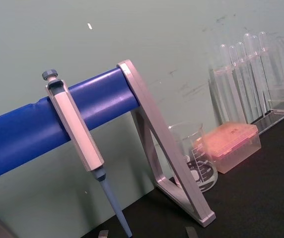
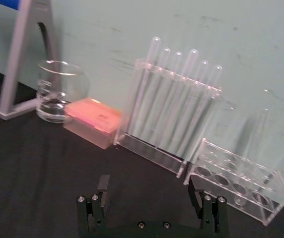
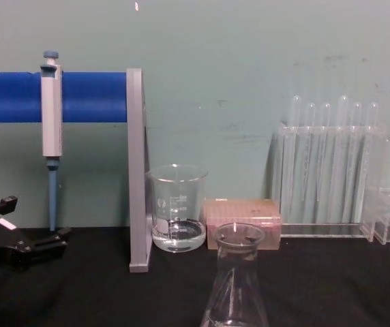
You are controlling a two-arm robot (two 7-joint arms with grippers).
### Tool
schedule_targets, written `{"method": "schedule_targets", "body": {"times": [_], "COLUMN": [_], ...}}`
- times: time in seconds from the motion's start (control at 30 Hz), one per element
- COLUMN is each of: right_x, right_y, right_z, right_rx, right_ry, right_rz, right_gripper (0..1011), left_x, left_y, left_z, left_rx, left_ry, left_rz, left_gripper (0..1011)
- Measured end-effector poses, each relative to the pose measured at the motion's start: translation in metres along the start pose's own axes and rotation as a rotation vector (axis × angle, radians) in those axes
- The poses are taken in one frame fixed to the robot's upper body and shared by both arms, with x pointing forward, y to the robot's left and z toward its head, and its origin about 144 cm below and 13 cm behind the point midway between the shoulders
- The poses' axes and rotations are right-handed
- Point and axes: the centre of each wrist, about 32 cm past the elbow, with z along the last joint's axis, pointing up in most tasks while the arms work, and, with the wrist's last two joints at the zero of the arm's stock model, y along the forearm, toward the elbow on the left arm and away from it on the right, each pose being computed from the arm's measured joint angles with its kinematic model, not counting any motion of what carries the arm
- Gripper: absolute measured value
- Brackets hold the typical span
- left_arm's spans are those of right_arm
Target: Grasp the erlenmeyer flask with one hand, shake it three times, then place it back.
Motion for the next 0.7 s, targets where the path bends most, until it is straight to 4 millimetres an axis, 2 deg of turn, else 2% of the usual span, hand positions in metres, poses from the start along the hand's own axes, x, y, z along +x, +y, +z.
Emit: {"method": "schedule_targets", "body": {"times": [0.43, 0.7], "right_x": [-0.006, -0.014], "right_y": [-0.014, -0.015], "right_z": [0.013, 0.021], "right_rx": [0.044, 0.073], "right_ry": [0.040, 0.061], "right_rz": [0.165, 0.284], "right_gripper": [1003, 1002], "left_x": [0.000, 0.000], "left_y": [0.000, 0.000], "left_z": [0.000, 0.000], "left_rx": [0.000, 0.000], "left_ry": [0.000, 0.000], "left_rz": [0.000, 0.000], "left_gripper": [1001, 1001]}}
